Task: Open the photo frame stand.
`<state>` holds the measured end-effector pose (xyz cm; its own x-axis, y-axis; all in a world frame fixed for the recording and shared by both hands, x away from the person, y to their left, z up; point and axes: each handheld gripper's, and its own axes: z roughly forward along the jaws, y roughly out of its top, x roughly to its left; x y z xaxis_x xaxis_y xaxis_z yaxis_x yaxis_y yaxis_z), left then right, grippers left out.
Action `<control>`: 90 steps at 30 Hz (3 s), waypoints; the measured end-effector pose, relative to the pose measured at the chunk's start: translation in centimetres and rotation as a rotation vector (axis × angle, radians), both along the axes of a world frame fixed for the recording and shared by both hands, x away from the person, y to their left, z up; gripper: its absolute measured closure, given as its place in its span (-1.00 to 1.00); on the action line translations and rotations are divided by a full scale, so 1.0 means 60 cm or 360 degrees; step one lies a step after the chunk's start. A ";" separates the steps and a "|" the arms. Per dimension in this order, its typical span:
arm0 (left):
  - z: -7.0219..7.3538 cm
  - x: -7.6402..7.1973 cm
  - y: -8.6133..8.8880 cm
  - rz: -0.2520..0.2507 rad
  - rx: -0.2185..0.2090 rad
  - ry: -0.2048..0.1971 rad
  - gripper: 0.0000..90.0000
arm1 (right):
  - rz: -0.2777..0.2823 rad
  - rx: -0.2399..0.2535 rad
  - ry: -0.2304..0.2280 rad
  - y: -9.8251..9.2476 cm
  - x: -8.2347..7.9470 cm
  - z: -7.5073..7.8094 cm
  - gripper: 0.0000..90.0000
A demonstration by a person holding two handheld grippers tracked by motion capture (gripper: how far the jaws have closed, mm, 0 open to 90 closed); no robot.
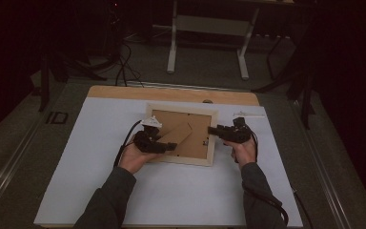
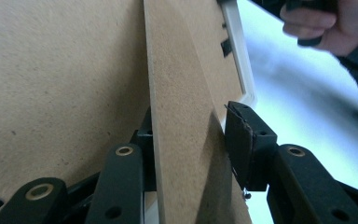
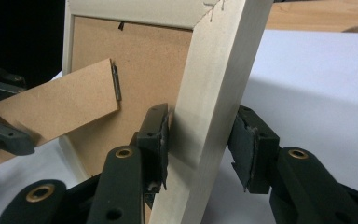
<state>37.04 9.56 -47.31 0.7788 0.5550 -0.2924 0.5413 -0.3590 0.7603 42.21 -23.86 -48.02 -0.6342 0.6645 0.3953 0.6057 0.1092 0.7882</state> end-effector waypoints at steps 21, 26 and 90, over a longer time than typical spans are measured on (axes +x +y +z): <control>0.008 -0.001 -0.018 0.0010 0.0152 -0.0074 0.47 | -0.0059 -0.0053 -0.0096 0.006 -0.007 0.028 0.37; 0.010 -0.001 -0.021 0.0028 0.0165 -0.0100 0.49 | -0.0070 -0.0079 -0.0128 0.008 -0.007 0.035 0.38; 0.024 -0.025 -0.054 0.0071 0.0245 -0.0324 0.48 | 0.0004 -0.0281 -0.0391 0.029 -0.034 0.064 0.35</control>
